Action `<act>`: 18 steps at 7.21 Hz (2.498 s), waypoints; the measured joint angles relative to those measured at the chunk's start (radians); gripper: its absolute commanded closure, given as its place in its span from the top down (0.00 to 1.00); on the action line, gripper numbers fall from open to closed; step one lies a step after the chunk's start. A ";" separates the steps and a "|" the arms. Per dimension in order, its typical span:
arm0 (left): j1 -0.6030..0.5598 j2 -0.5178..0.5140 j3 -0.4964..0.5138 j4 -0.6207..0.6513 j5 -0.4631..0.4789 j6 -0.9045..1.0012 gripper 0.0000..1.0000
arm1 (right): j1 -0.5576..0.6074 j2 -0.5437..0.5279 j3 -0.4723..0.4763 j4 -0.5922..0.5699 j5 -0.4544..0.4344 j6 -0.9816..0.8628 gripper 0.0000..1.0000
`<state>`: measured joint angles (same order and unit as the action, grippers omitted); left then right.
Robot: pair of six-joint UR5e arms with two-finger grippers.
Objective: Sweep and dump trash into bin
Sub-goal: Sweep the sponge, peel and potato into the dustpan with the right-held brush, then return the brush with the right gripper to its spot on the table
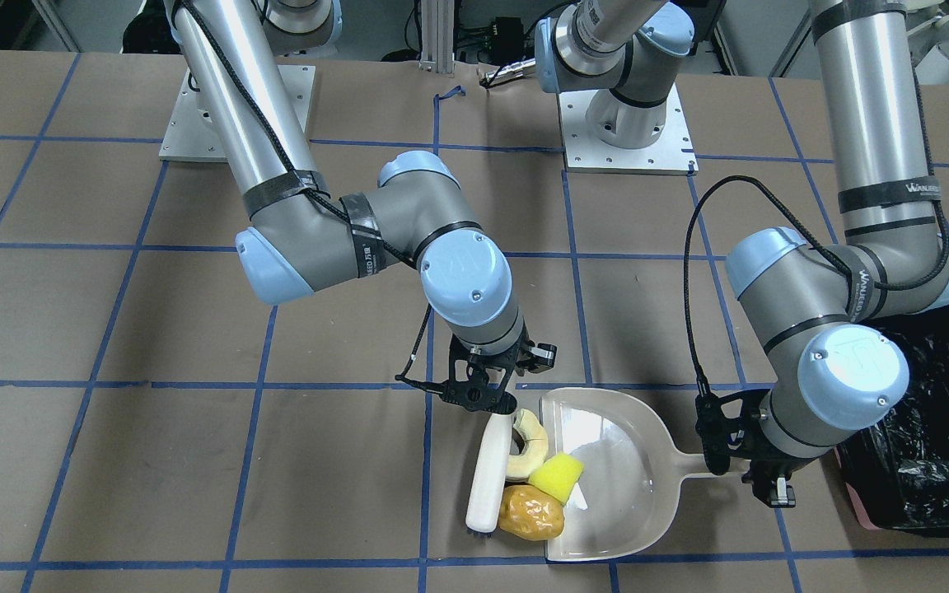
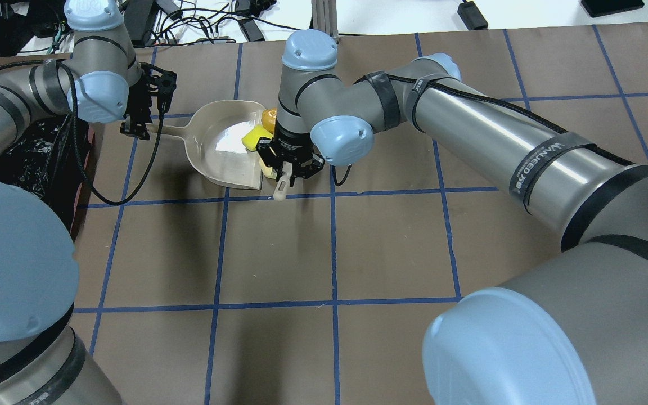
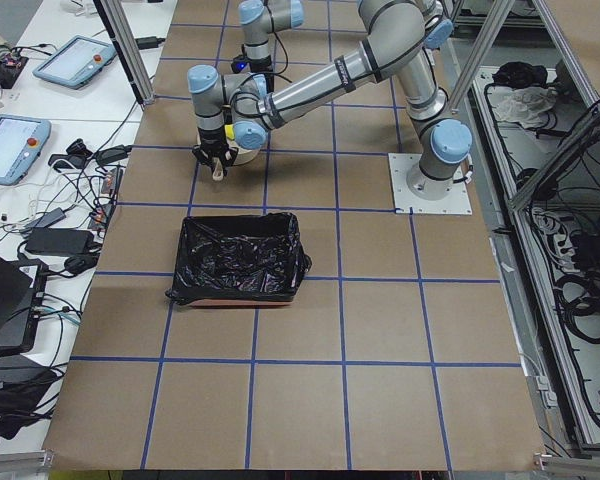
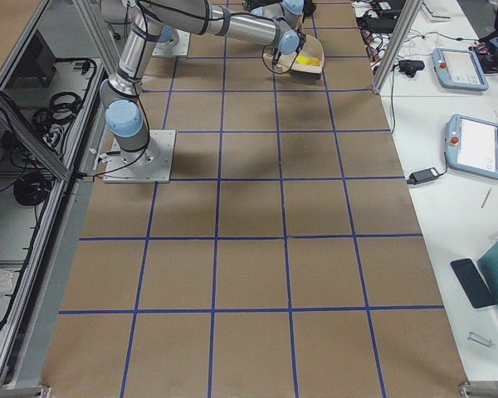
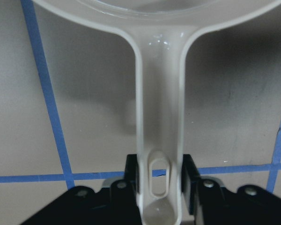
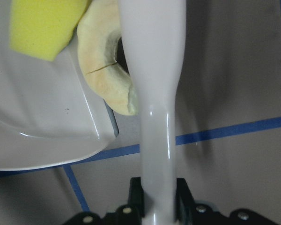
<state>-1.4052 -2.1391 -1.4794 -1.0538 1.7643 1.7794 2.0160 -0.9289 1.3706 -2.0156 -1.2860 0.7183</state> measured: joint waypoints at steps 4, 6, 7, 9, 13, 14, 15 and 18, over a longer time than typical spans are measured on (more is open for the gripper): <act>0.000 0.001 0.000 0.000 0.000 0.000 0.11 | 0.060 0.053 -0.068 -0.045 0.050 0.082 0.00; 0.000 0.002 0.001 0.000 0.000 0.000 0.11 | 0.093 0.081 -0.112 -0.073 0.077 0.115 0.00; 0.000 0.003 0.001 0.000 0.000 0.000 0.11 | 0.105 0.085 -0.131 -0.076 0.092 0.132 0.00; 0.000 0.004 0.000 0.000 0.000 0.000 0.11 | 0.114 0.074 -0.154 -0.072 0.101 0.145 0.00; 0.001 0.008 -0.001 0.000 -0.004 0.000 0.11 | 0.093 -0.005 -0.157 0.037 0.059 0.134 0.00; 0.003 0.010 -0.001 0.000 -0.008 0.001 0.11 | 0.071 -0.034 -0.155 0.098 0.022 0.110 0.00; 0.006 0.012 -0.001 0.000 -0.013 0.001 0.11 | 0.037 -0.065 -0.150 0.179 -0.039 0.053 0.00; 0.021 0.024 0.000 -0.013 -0.045 0.002 0.08 | -0.151 -0.217 -0.058 0.366 -0.135 -0.184 0.00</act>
<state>-1.3838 -2.1146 -1.4794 -1.0671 1.7193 1.7809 1.8646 -1.1457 1.3122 -1.6493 -1.4207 0.5341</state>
